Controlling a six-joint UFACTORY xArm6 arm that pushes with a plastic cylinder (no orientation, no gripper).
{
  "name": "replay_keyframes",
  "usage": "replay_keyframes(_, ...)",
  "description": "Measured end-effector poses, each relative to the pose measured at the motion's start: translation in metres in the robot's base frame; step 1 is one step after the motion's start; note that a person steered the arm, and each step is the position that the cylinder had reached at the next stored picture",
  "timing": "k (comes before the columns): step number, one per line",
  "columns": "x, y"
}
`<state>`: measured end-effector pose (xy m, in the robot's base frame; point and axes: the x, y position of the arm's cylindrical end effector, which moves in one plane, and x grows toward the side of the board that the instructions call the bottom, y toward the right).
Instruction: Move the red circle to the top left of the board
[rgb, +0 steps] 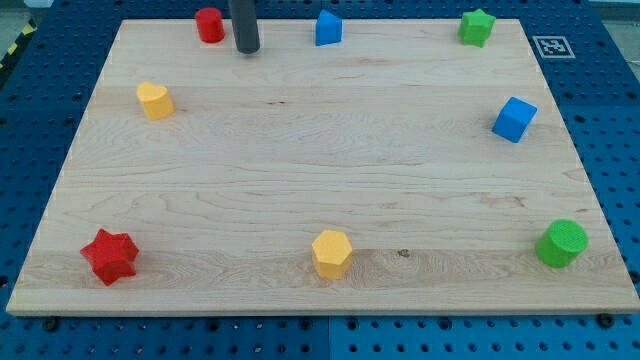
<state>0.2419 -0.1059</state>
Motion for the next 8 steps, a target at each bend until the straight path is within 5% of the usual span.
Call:
replay_keyframes(3,-0.041,0.000)
replay_keyframes(8,-0.041,-0.052)
